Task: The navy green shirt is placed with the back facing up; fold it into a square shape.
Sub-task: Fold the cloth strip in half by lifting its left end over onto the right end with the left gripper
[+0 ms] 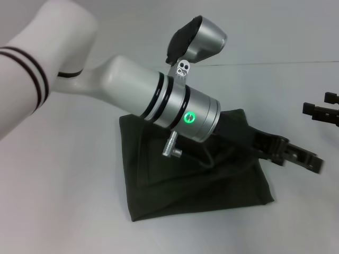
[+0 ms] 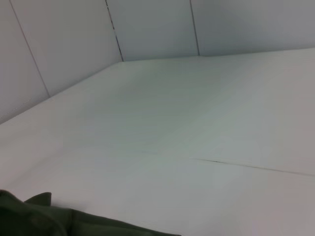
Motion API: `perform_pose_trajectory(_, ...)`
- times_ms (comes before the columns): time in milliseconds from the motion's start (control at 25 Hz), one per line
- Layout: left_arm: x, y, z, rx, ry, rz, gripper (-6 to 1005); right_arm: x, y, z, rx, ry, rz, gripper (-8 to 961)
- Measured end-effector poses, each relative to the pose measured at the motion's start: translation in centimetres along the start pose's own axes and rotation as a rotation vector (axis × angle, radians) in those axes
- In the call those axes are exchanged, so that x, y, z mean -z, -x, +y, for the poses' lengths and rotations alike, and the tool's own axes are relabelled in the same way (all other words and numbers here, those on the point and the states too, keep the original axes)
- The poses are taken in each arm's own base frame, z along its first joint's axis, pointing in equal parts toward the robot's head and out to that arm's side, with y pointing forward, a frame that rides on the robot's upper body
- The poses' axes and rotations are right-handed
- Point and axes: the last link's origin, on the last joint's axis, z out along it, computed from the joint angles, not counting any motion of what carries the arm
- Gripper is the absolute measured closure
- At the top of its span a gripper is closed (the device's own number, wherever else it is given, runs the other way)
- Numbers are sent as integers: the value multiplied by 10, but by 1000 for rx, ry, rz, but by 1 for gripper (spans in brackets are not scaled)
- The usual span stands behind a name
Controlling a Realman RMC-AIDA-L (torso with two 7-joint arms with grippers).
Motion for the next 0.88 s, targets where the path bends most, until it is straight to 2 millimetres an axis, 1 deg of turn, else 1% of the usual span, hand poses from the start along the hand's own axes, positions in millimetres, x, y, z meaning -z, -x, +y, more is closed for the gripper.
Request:
perform_pose_trajectory(120,7,5,11,-91,117,26,107,0,2,-1,1,-2,-4,46)
perform_pose_trajectory(160,13,8,14,-127,157,45,107,-1,3,-1,1,-1,-6,46)
perform_pose_trajectory(240,24,11,19,-191,221,88,107,-2,6,0,2,2,-14,46)
perform_pose_trajectory(360,50,19,20,-289,278,192,106,-7,13,6,10,41,-27,46)
perform_pose_trajectory(440,65,25,15,-321,264,243,107,-13,23,14,20,97,-36,46)
perform_pose_trajectory(480,76,32,8,-333,237,274,107,-16,27,19,26,128,-39,46)
perform_pose_trajectory(560,89,42,-1,-349,204,314,107,-23,39,30,46,199,-43,46)
perform_pose_trajectory(680,120,65,-18,-384,151,421,106,-32,62,44,86,292,-49,46)
perform_pose_trajectory(840,168,99,-41,-417,40,615,106,-42,96,62,166,381,-25,46)
perform_pose_trajectory(880,175,105,-45,-417,13,642,106,-45,106,67,192,395,-12,46)
